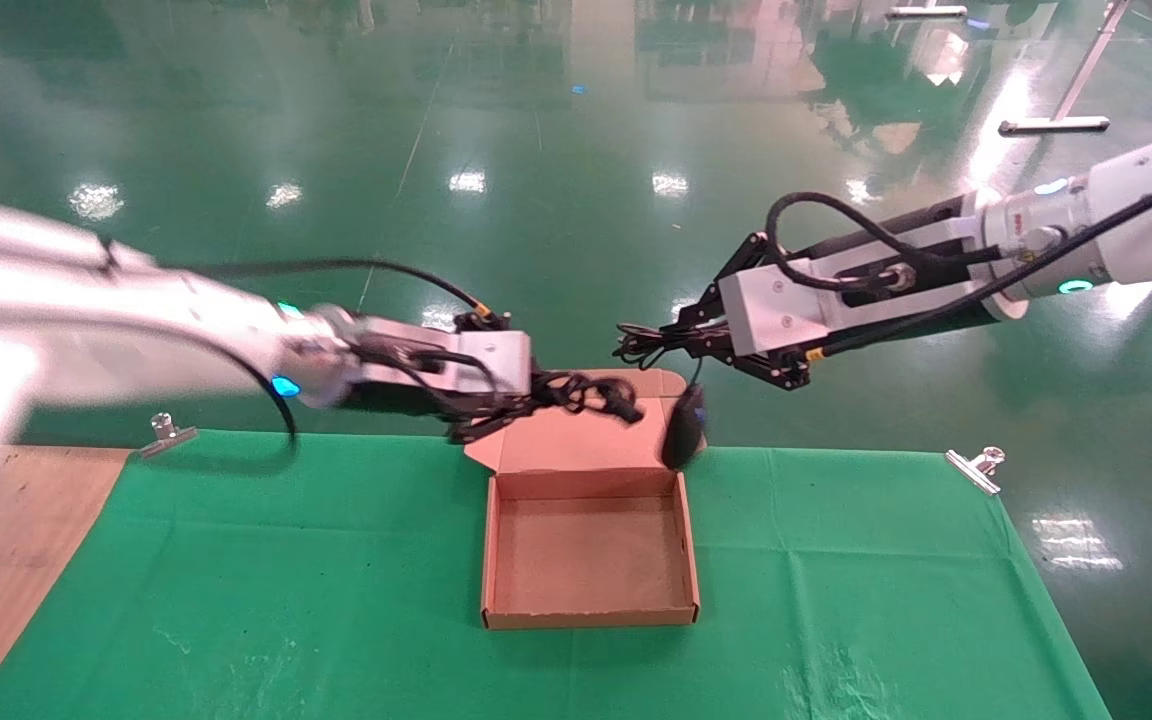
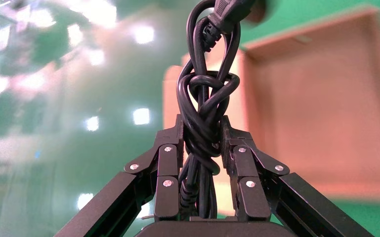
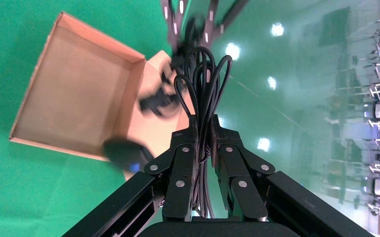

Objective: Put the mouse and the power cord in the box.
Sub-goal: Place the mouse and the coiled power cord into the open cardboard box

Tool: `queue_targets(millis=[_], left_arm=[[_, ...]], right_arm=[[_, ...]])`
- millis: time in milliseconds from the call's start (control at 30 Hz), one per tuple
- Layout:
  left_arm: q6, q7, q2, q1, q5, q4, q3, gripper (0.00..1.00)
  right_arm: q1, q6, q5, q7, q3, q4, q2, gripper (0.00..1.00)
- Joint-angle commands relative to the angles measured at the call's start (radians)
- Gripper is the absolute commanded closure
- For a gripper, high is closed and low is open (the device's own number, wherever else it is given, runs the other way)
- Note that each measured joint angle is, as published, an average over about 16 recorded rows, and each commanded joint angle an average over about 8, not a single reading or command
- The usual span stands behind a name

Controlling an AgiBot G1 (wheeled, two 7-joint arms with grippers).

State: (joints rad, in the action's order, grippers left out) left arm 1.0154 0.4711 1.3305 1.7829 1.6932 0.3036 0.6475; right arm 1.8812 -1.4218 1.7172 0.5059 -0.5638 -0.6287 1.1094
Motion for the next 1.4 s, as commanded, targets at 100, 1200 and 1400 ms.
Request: queue_targets(millis=[100, 1200, 1400], left_arm=[[-0.183, 0.019, 0.030, -0.129, -0.044, 0.018, -0.022, 1.00], [-0.604, -0.335, 0.039, -0.358, -0.217, 0.260, 0.507, 0.00], [-0.618, -0.334, 0.038, -0.347, -0.258, 0.259, 0.553, 0.00]], right_arm=[[-0.014, -0.017, -0.012, 0.013, 0.004, 0.004, -0.015, 1.00], [-0.060, -0.020, 0.004, 0.060, -0.008, 0.084, -0.051, 1.00], [-0.057, -0.026, 0.000, 0.067, -0.008, 0.096, -0.044, 1.00]])
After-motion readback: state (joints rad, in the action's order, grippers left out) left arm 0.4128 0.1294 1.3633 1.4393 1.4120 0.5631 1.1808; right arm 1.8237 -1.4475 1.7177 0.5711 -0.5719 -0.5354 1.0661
